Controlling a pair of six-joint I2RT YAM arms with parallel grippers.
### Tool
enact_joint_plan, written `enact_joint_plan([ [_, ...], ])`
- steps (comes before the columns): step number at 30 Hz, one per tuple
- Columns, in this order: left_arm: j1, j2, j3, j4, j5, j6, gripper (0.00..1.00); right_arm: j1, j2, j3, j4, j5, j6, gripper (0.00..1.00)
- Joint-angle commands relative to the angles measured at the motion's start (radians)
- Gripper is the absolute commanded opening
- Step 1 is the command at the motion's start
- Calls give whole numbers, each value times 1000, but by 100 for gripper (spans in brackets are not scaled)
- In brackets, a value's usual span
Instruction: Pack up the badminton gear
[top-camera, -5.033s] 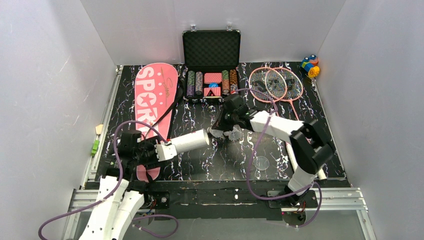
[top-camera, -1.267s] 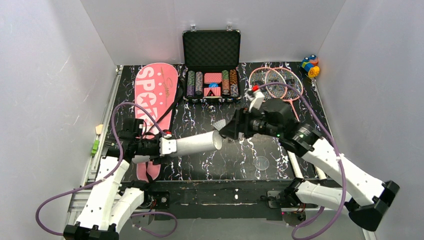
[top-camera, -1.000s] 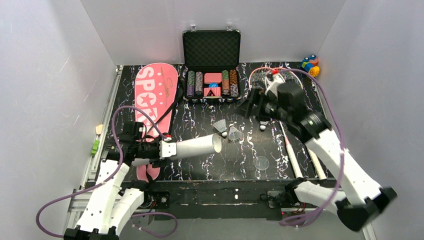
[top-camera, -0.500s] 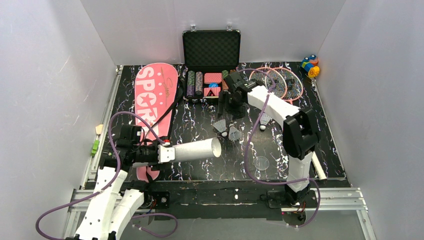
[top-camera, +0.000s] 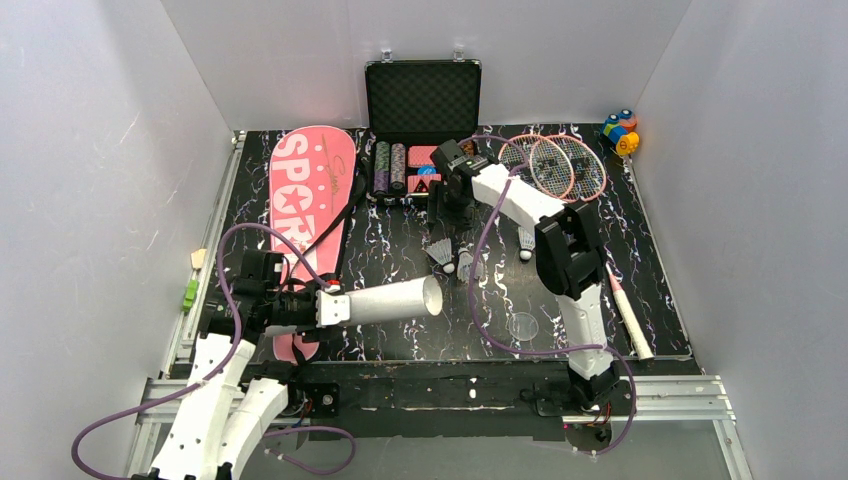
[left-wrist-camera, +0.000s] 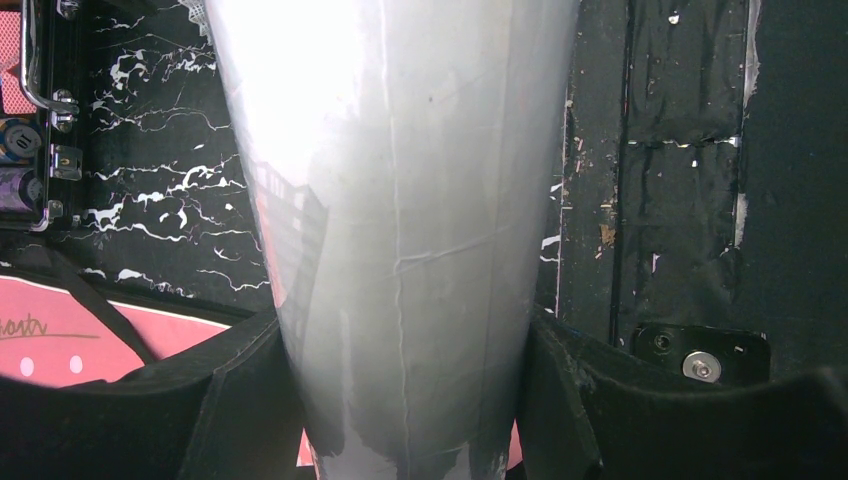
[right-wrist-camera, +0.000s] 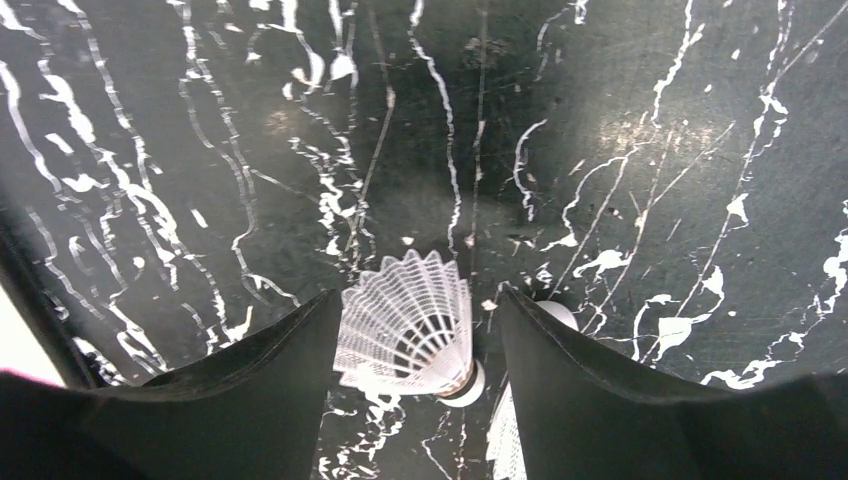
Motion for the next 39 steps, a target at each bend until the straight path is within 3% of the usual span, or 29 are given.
enact_joint_plan([
  [1,5,-14,-1,4,48,13,46,2,-9,8,-35,52,-1,67],
  [8,6,-12,2,7,40,17,46,5,-21,-45,-12,46,-6,50],
  [17,6,-13,8,0,34,28,46,7,-53,-113,10,46,-11,44],
  [24,6,-17,9,-3,28,33,46,7,-113,-138,24,34,-10,8],
  [27,6,-17,9,-2,28,35,46,6,-162,-152,31,14,-5,1],
  [34,6,0,10,22,44,3,46,7,-419,-255,75,-28,19,1],
  [39,6,17,10,82,59,-76,46,5,-763,-458,184,-17,72,1],
])
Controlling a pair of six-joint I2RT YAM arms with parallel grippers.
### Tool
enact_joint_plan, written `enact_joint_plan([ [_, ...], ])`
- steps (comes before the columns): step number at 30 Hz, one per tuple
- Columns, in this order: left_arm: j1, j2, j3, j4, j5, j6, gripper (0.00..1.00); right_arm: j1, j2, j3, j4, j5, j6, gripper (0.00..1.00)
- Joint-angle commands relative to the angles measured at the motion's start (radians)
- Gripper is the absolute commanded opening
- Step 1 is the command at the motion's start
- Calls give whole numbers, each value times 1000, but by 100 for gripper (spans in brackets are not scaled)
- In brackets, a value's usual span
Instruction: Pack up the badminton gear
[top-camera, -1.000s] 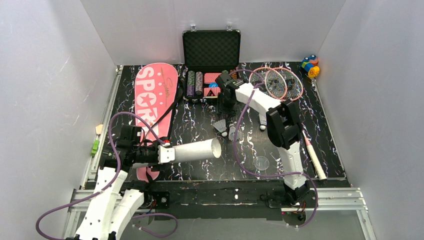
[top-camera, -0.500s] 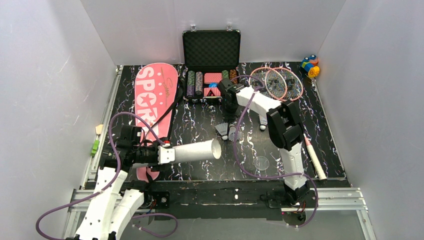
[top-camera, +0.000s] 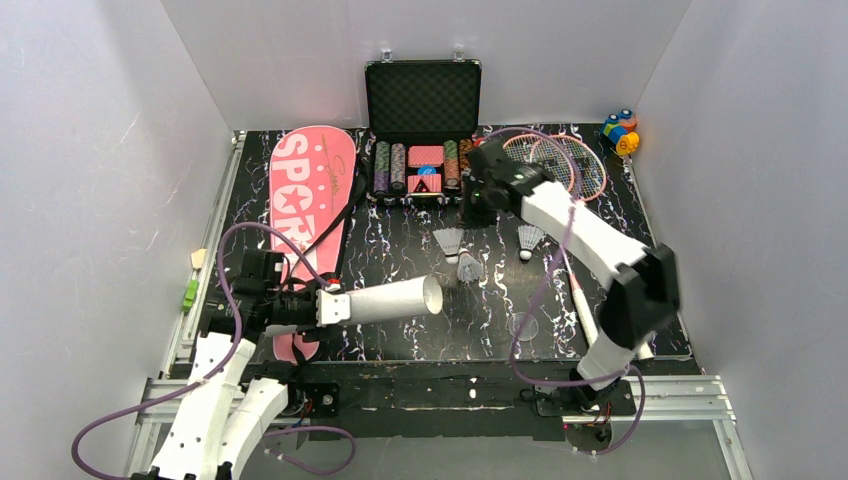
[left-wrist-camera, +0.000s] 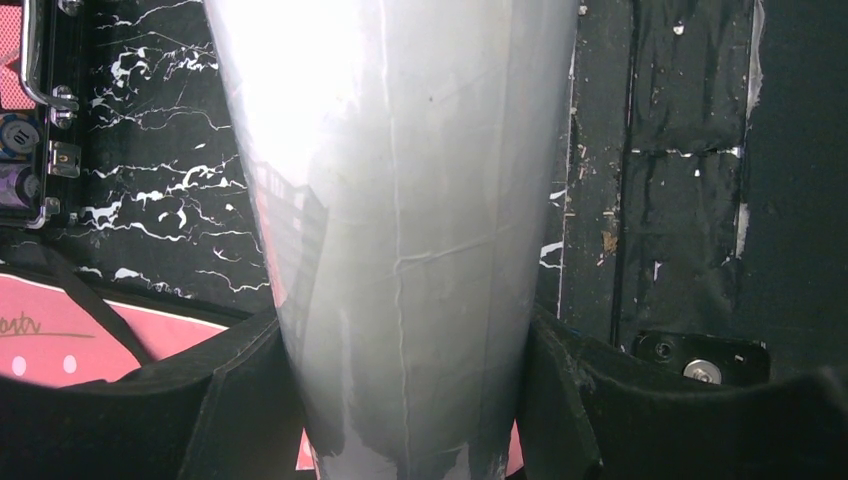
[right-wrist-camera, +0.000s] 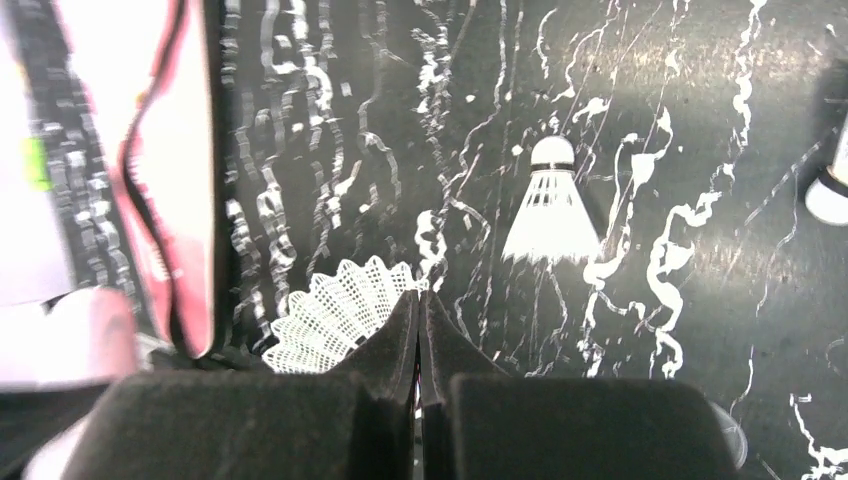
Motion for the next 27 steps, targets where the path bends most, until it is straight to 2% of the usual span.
enact_joint_plan([
  [1,6,12,9,93,61,-91,46,5,-334,-184,133,1,69,1],
  [7,6,31,-3,179,76,-192,45,5,-698,-409,323,-10,166,1],
  [11,6,46,0,215,85,-235,45,11,-856,-540,549,-59,259,1],
  [19,6,62,13,237,91,-287,45,34,-887,-544,786,-50,306,1],
  [27,6,56,11,254,86,-301,45,90,-824,-542,861,-85,352,1],
])
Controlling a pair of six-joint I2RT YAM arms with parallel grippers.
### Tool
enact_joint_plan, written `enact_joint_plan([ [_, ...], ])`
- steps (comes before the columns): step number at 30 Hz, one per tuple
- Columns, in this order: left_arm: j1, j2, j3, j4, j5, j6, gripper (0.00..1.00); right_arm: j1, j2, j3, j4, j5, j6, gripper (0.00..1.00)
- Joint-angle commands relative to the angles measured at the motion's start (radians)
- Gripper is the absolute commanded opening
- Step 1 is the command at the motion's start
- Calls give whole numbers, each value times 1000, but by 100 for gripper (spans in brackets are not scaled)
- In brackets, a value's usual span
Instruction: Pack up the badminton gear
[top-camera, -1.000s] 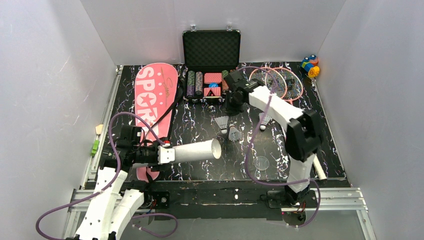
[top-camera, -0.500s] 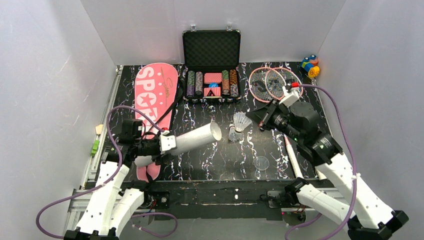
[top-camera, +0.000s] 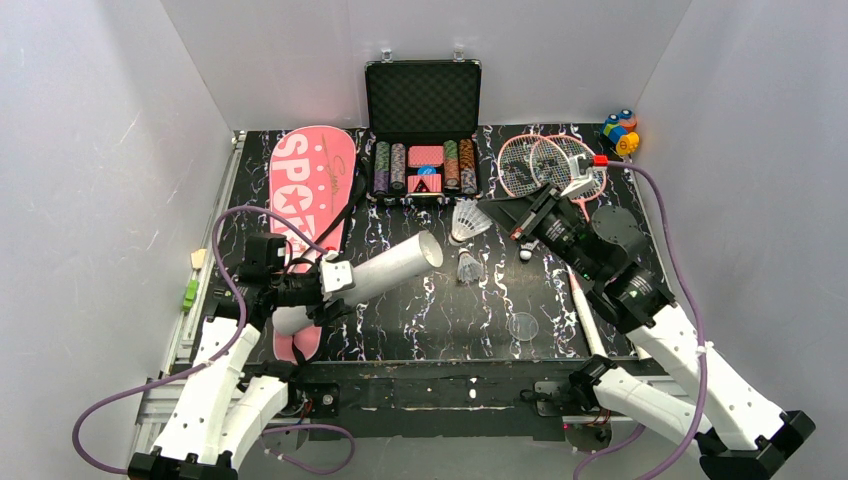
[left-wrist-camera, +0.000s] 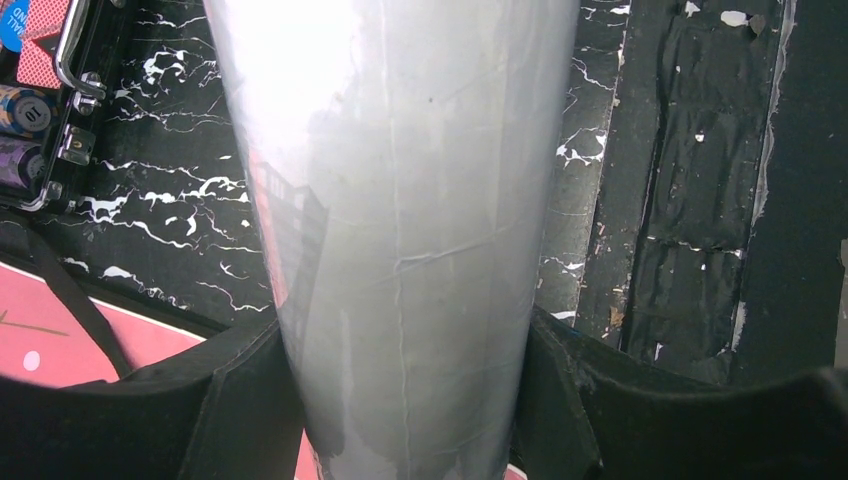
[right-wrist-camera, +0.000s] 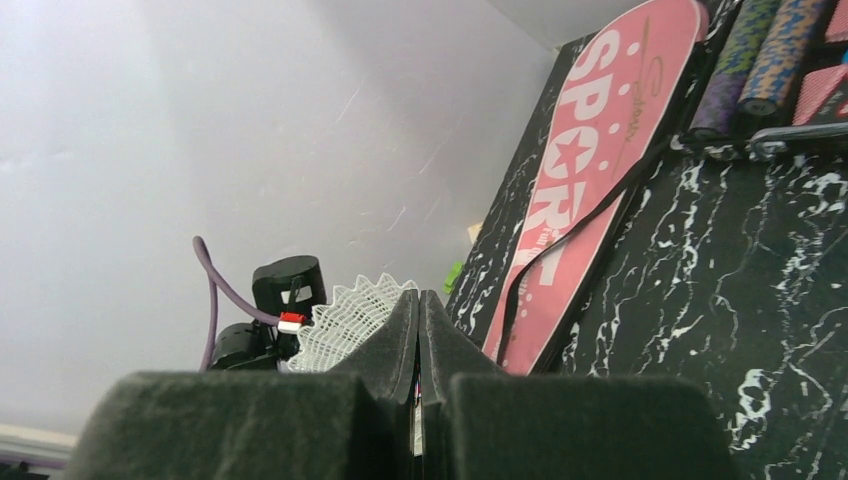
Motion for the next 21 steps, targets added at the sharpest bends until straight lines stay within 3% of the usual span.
enact_joint_plan([
  [1,6,-17,9,38,39,-18,45,39,15,17,125,-23,37,1],
  [21,6,-14,20,88,43,-50,45,91,53,-95,181,-54,75,1],
])
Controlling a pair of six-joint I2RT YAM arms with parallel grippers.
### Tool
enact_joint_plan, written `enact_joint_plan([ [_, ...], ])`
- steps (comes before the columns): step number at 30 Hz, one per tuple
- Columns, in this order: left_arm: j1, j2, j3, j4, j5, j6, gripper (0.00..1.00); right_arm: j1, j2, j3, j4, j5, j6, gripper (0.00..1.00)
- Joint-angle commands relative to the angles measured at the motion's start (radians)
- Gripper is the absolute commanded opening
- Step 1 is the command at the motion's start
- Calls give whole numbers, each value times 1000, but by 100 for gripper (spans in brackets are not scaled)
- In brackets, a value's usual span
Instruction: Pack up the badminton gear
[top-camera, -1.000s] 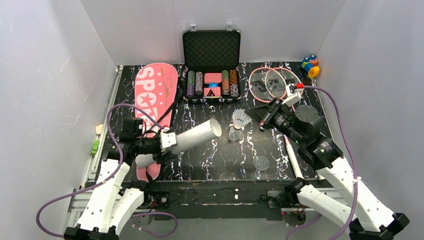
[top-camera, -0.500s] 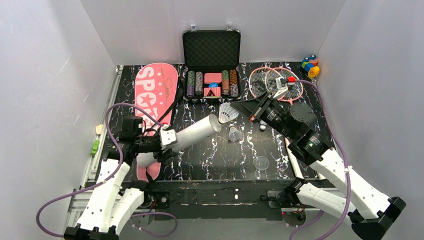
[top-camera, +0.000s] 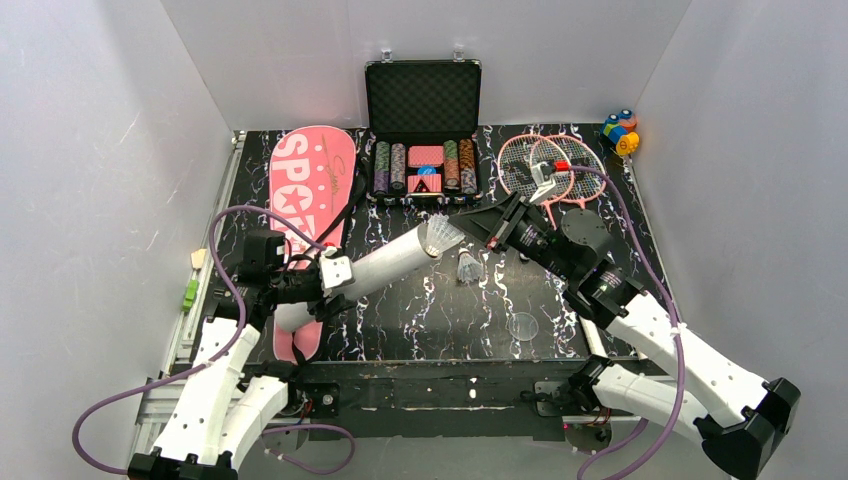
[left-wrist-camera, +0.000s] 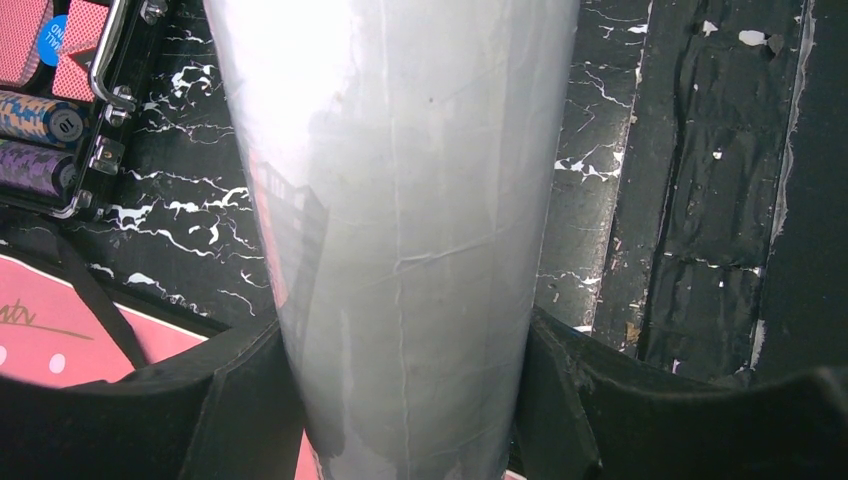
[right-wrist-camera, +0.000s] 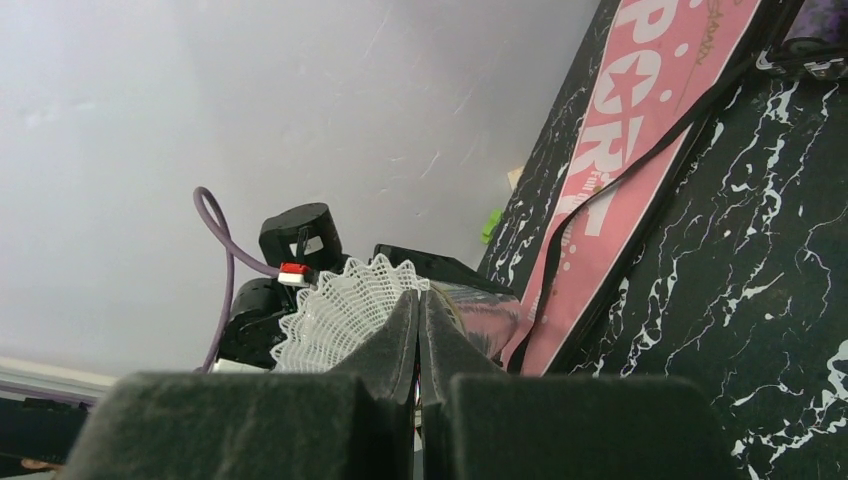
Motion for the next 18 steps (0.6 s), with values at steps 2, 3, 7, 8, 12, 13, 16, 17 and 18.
enact_joint_plan([
  [2,6,-11,20,32,45,-13,45,7,-36,-27,20,11,-20,1],
  [3,6,-10,20,33,46,-14,45,7,-40,-28,7,10,-27,1],
  [7,5,-5,24,38,47,-19,44,8,-55,-31,-34,3,-50,11],
  [8,6,-3,26,38,47,-20,45,8,-60,-33,-39,1,-60,14],
  [12,5,2,33,40,46,-22,44,12,-61,-14,-87,-21,-105,29],
  [13,6,3,35,40,47,-24,44,17,-59,-8,-103,-24,-116,33],
  [16,6,6,39,41,48,-26,44,25,-52,-5,-118,-44,-138,44],
  [17,6,8,41,41,47,-26,44,26,-46,0,-127,-49,-141,46],
  [18,5,8,43,41,48,-27,44,26,-40,3,-134,-52,-142,47],
])
